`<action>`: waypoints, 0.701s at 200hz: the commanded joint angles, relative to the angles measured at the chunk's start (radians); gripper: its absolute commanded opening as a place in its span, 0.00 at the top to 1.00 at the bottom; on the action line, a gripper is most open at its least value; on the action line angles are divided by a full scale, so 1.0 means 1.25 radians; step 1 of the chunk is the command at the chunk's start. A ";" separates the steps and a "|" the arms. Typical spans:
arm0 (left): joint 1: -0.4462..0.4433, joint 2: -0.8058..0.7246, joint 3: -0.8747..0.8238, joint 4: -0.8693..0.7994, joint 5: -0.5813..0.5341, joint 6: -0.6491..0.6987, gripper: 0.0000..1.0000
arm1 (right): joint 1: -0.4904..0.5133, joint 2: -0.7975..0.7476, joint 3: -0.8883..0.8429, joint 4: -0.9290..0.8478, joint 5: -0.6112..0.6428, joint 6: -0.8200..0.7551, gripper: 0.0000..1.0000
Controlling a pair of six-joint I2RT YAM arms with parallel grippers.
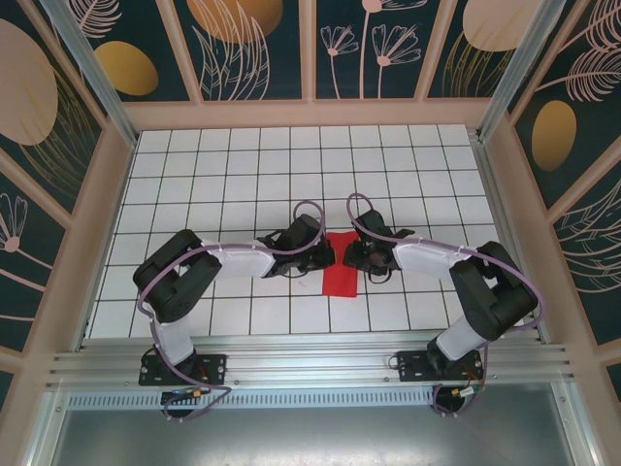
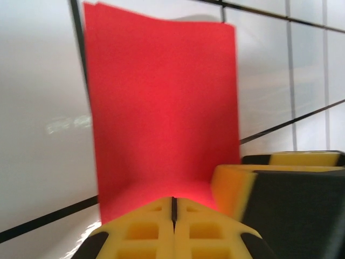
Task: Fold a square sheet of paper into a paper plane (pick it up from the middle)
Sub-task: Hold the square sheet of paper at the center of the table.
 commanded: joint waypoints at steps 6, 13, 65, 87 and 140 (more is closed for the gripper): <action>-0.006 0.024 0.040 -0.074 -0.025 0.029 1.00 | 0.003 0.033 -0.010 -0.004 0.023 0.010 0.47; -0.006 0.026 0.041 -0.075 -0.025 0.029 1.00 | 0.003 0.033 -0.010 -0.005 0.023 0.010 0.47; -0.010 0.053 0.059 -0.091 -0.023 0.036 1.00 | 0.003 0.034 -0.010 -0.003 0.022 0.011 0.47; -0.013 0.068 0.078 -0.132 -0.040 0.048 1.00 | 0.002 0.034 -0.011 -0.003 0.021 0.012 0.47; -0.020 0.093 0.097 -0.192 -0.070 0.063 1.00 | 0.002 0.033 -0.008 -0.005 0.022 0.012 0.47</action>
